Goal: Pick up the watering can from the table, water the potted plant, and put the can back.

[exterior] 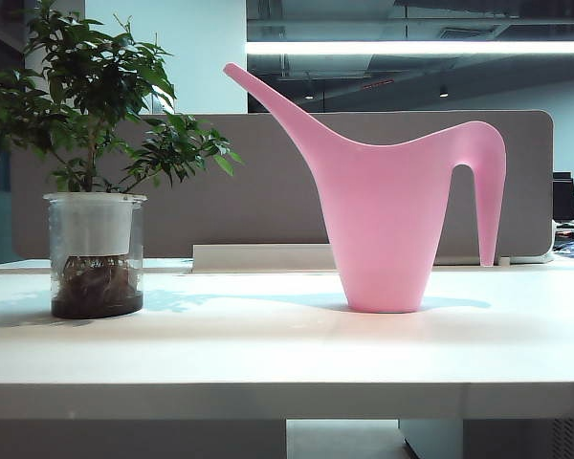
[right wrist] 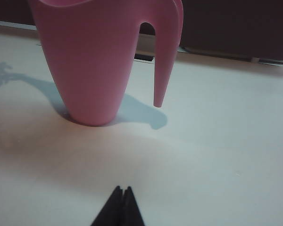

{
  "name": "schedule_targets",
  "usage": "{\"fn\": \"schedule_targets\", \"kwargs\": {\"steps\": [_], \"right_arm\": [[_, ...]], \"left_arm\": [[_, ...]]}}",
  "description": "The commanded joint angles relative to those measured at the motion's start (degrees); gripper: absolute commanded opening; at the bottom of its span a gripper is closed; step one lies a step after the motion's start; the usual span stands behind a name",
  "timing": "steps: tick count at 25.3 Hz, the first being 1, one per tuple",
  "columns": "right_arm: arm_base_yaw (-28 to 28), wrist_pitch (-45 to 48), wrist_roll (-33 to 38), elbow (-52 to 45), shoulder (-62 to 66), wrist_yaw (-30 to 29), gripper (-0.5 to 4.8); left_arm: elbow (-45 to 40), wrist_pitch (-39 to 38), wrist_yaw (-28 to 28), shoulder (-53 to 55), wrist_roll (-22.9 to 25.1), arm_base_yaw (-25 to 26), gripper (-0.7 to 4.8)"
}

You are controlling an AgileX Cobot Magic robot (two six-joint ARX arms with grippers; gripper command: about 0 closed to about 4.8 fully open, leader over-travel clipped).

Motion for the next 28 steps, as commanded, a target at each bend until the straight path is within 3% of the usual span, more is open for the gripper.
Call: {"fn": "schedule_targets", "kwargs": {"steps": [1, 3, 8, 11, 28], "right_arm": [[0.0, 0.7, 0.0, -0.4, 0.0, 0.1, -0.05], [0.0, 0.7, 0.0, -0.4, 0.0, 0.1, -0.06], [0.0, 0.7, 0.0, -0.4, 0.0, 0.1, -0.05], [0.0, 0.7, 0.0, -0.4, 0.0, 0.1, -0.05], [0.1, 0.8, 0.1, -0.4, 0.0, -0.2, -0.06]], "left_arm": [[12.4, -15.9, 6.1, 5.2, 0.2, -2.9, 0.03], [16.7, -20.4, 5.6, 6.9, 1.6, -3.2, 0.03], [18.7, -24.1, 4.9, 6.4, 11.9, -3.1, 0.03], [18.7, -28.2, 0.2, 6.4, 11.8, -3.1, 0.03], [18.7, -30.5, 0.5, 6.4, 11.8, -3.1, 0.03]]}}
